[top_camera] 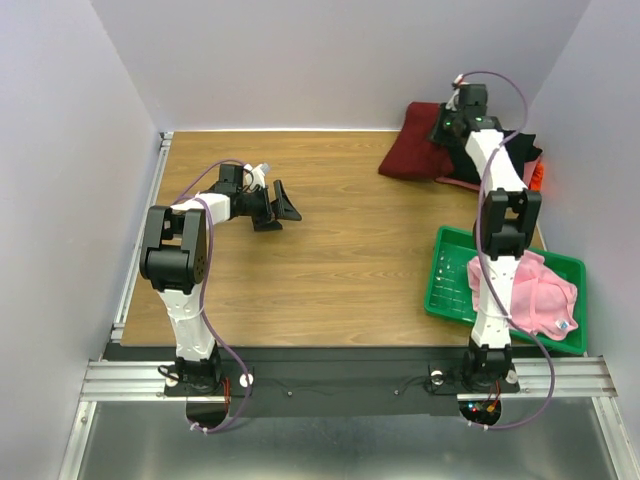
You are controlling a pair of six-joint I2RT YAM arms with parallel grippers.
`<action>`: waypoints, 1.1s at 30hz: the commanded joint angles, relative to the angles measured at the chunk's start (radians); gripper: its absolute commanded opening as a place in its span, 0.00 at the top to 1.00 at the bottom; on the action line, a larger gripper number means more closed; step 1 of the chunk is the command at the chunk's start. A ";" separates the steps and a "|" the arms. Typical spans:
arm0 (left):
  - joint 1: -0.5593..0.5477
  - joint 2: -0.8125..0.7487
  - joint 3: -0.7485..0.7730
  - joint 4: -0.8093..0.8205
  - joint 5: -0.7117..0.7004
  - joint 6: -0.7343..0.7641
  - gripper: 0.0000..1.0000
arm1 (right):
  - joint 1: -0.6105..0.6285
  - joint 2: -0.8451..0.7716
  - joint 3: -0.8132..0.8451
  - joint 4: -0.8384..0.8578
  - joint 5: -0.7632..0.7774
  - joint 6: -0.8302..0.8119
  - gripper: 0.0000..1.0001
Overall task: Fold and stack the t-shirts
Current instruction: Neatly place the folded tshirt to the corner
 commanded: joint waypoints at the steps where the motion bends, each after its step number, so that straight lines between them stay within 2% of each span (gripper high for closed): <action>1: -0.001 -0.037 -0.013 -0.038 -0.024 0.023 0.01 | -0.082 -0.037 0.091 0.045 0.008 0.001 1.00; 13: -0.002 -0.008 0.006 -0.054 -0.025 0.023 0.01 | -0.260 -0.100 0.071 0.045 -0.136 0.073 1.00; 25: -0.002 -0.019 -0.003 -0.055 -0.029 0.023 0.01 | -0.319 -0.129 0.052 0.045 -0.139 0.059 1.00; 33: -0.004 -0.031 -0.008 -0.058 -0.033 0.025 0.01 | -0.333 -0.102 0.046 0.047 -0.061 0.002 1.00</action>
